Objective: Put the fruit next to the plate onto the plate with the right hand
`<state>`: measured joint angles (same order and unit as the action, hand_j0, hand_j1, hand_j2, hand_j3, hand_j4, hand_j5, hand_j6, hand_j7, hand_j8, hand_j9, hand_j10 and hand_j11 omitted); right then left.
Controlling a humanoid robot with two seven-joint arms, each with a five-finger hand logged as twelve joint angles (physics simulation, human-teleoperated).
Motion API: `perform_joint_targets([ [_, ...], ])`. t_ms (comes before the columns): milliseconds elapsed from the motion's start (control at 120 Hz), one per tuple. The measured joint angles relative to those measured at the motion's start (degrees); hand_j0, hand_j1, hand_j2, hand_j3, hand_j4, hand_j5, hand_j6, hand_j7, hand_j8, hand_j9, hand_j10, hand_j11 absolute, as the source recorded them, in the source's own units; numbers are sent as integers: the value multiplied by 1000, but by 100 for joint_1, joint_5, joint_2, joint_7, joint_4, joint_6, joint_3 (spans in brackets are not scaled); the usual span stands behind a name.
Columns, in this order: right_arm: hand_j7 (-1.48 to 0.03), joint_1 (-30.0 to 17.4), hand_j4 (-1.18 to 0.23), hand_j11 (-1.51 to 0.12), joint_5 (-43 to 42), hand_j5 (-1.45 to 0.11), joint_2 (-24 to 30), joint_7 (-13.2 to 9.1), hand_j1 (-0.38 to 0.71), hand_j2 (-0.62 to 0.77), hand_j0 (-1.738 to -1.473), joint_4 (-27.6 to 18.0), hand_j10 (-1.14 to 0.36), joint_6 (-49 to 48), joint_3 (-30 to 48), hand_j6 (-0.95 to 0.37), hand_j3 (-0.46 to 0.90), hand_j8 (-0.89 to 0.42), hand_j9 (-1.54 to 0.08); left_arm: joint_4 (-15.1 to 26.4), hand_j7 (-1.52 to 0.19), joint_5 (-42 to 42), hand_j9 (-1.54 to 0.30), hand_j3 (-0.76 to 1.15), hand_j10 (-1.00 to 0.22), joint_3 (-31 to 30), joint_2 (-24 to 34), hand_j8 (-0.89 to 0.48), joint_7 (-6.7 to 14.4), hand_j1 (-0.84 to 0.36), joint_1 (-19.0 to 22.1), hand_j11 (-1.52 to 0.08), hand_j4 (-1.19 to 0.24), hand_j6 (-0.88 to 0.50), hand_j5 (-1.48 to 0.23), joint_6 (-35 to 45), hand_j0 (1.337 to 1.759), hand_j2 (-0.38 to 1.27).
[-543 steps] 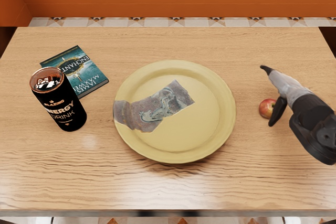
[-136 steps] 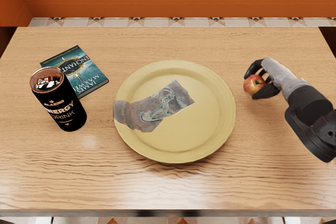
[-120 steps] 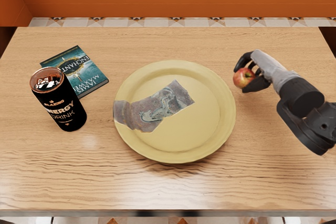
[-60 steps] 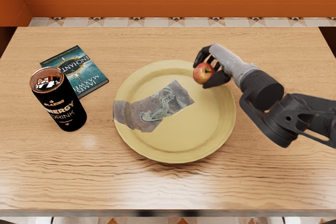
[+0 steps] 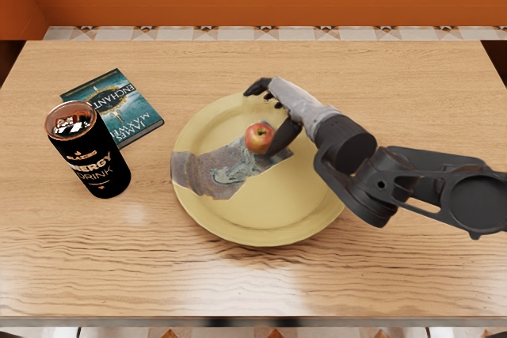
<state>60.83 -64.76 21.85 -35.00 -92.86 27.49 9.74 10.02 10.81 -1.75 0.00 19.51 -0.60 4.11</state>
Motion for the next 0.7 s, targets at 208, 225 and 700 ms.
perform_joint_targets([
  [208, -178, 37, -115, -190, 346, -191, -42, 0, -241, 38, -1658, -224, -125, -9, 42, -68, 0, -67, -189, 0, -25, 0, -25, 0, -19, 0, 0, -19, 0, 327, 16, -25, -19, -19, -25, 0, 1658, 4],
  [225, -164, 39, -106, -175, 460, -176, -38, 0, -249, 35, -1658, -266, -115, -44, 65, -63, 0, -61, -174, 0, -25, 0, -25, 0, -19, 0, 0, -19, 0, 327, 16, -25, -19, -19, -25, -1, 1658, 4],
  [700, -16, -1570, -11, -17, 6814, -17, 1403, 0, -340, 4, -1658, -296, -11, -5606, 3860, -7, 0, -6, -17, 0, -25, 0, -25, 0, -19, 0, 0, -19, 0, 326, -37, -25, -19, -19, -25, 0, 1658, 4],
])
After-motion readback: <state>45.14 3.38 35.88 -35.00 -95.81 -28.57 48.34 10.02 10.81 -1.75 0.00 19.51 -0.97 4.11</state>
